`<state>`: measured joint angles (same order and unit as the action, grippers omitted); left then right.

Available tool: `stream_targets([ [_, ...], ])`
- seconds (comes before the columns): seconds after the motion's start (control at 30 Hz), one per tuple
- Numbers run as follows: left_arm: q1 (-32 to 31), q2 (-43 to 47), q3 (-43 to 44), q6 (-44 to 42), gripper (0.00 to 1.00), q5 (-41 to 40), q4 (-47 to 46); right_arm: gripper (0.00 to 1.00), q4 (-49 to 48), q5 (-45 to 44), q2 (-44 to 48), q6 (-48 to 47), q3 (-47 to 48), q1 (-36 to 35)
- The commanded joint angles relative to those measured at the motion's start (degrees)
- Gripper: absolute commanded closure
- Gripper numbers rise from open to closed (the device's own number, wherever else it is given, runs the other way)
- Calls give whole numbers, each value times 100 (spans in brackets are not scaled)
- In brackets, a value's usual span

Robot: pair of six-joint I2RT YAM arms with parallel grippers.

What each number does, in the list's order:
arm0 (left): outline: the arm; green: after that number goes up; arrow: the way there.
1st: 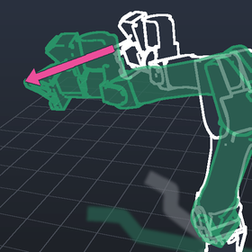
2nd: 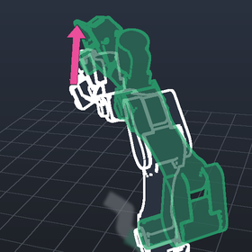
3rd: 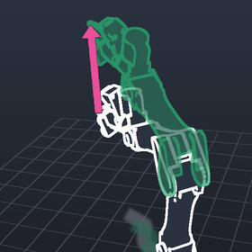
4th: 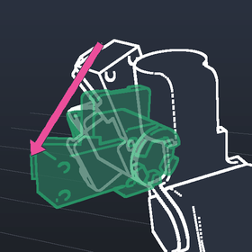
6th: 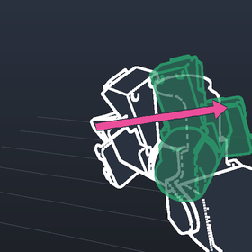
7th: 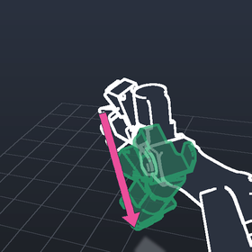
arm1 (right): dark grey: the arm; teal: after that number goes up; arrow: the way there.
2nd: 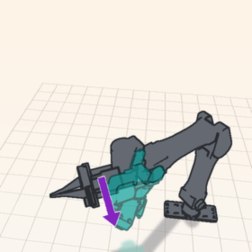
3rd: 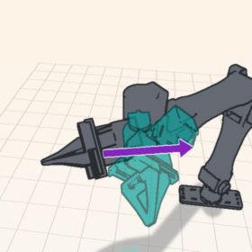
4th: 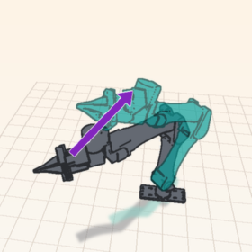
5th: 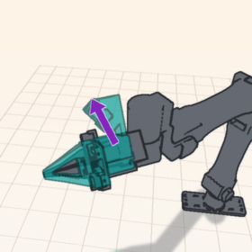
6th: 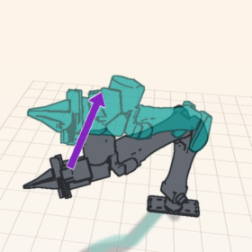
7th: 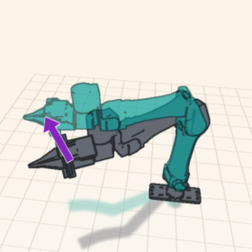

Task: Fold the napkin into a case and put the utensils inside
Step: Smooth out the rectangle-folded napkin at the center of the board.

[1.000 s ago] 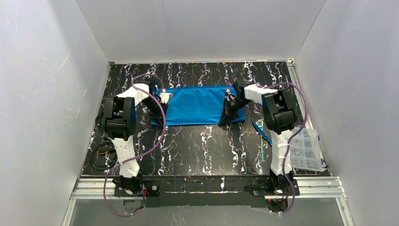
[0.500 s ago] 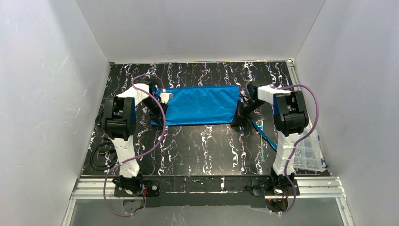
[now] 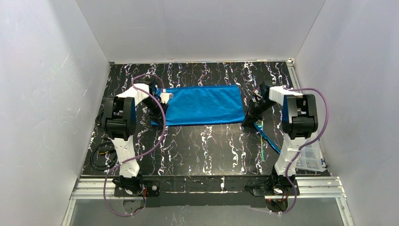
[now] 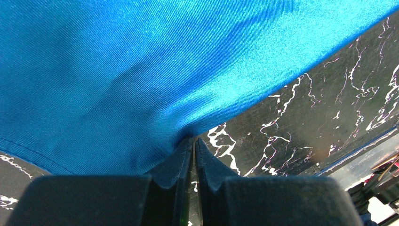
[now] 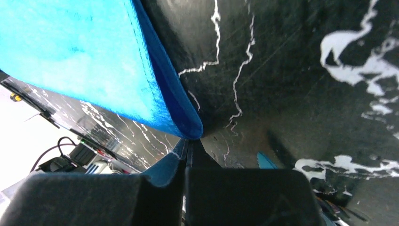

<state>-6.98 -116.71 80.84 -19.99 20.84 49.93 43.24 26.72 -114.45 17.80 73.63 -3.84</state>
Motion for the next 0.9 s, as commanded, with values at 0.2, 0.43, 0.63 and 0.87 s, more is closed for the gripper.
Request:
stream_targets([
  [0.2, -13, -216, -89, -209, 93, -459, -117, 92, 171, 665, 822, 58, 561, -646],
  [0.43, -14, -179, -110, -171, 94, -422, -115, 98, 25, 453, 174, 181, 748, -846],
  [0.63, -15, -178, -140, -176, 94, -441, -126, 99, -288, 287, 72, 180, 125, -562],
  [0.87, -14, -135, -126, -166, 93, -430, -67, 71, -449, 497, 190, 258, 384, -717],
])
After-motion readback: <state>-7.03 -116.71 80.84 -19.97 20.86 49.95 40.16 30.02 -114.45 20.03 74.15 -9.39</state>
